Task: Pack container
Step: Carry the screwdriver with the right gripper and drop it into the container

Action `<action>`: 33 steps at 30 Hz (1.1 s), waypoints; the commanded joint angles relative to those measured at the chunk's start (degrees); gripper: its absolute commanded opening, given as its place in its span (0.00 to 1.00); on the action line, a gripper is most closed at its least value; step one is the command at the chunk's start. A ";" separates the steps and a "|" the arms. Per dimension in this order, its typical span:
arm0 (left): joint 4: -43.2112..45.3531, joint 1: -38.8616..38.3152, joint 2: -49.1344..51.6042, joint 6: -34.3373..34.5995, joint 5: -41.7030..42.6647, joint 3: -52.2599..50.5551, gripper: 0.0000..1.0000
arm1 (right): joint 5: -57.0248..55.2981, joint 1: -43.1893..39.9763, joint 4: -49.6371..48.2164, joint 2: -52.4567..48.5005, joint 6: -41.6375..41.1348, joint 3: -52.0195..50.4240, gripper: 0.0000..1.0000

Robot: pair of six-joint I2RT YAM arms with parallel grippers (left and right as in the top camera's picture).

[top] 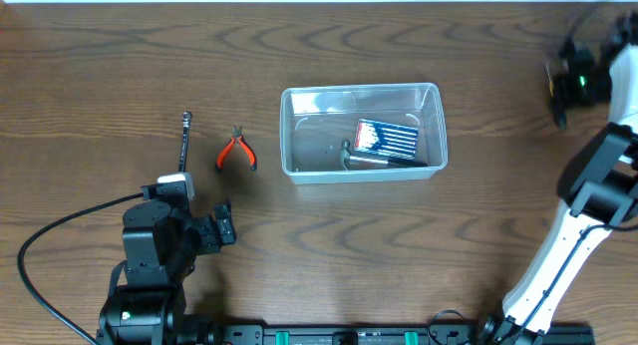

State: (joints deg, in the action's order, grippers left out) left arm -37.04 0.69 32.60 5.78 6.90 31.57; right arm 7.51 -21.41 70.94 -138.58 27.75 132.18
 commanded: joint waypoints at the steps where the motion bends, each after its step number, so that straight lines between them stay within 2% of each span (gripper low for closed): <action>1: 0.17 0.22 0.04 -0.13 -1.66 1.33 0.98 | 3.87 8.07 0.02 13.97 6.12 5.62 0.01; 6: 0.15 0.22 0.04 -0.11 -1.66 1.33 0.98 | 3.96 21.92 2.23 20.52 19.47 5.62 0.01; 11: 0.17 0.22 0.04 -0.11 -1.62 1.33 0.98 | 6.45 35.17 8.48 19.54 30.93 3.56 0.01; 15: 0.17 0.22 0.04 -0.11 -1.62 1.33 0.98 | 3.61 42.51 8.79 17.27 34.91 -1.20 0.01; 25: 0.15 0.22 0.04 -0.11 -1.60 1.33 0.98 | 3.34 45.77 4.35 9.86 35.10 -12.00 0.01; 30: 0.15 0.22 0.04 -0.11 -1.60 1.33 0.98 | 3.45 45.77 4.66 5.75 34.80 -13.07 0.06; 33: 0.15 0.22 0.04 -0.11 -1.60 1.33 0.98 | 3.45 45.77 4.28 3.34 34.56 -13.07 0.12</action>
State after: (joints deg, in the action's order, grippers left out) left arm -37.01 0.69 32.58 5.78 5.78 31.57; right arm 10.52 24.27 75.35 -133.10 61.80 119.48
